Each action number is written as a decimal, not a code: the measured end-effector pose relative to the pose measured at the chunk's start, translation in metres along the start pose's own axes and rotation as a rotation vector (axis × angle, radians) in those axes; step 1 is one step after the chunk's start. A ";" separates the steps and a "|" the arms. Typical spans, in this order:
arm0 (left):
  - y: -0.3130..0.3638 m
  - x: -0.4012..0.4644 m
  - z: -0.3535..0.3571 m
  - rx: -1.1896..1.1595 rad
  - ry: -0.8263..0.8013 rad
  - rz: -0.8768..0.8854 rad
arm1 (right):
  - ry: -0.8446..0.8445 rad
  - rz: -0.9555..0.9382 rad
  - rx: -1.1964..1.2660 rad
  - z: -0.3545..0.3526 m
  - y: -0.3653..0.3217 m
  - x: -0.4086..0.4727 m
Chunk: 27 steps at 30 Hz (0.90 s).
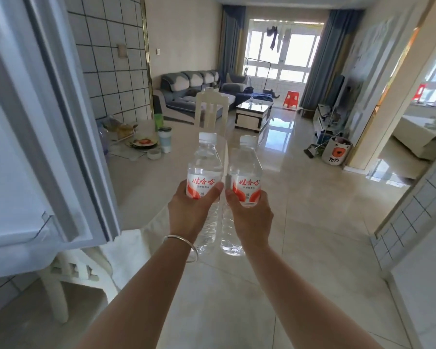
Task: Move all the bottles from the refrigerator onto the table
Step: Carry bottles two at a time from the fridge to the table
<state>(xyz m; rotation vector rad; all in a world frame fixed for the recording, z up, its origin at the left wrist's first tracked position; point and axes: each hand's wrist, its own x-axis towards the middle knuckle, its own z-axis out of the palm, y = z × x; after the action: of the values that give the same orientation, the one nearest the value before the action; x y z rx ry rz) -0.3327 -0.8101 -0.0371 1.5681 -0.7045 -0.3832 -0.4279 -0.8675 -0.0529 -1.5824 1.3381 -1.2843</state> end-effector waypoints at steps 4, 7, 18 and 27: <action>-0.008 0.074 0.007 0.008 0.037 -0.008 | -0.012 0.008 -0.008 0.048 -0.010 0.054; -0.016 0.124 0.011 -0.012 0.073 -0.021 | -0.034 -0.011 0.009 0.082 -0.013 0.089; -0.067 0.267 0.027 0.024 0.250 -0.082 | -0.273 -0.029 0.074 0.227 -0.002 0.204; -0.096 0.414 0.030 0.094 0.553 -0.175 | -0.609 -0.076 0.055 0.374 -0.011 0.319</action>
<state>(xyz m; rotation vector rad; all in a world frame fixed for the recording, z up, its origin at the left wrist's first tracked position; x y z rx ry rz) -0.0191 -1.0968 -0.0681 1.7265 -0.1595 -0.0320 -0.0728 -1.2074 -0.0660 -1.8017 0.8579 -0.7692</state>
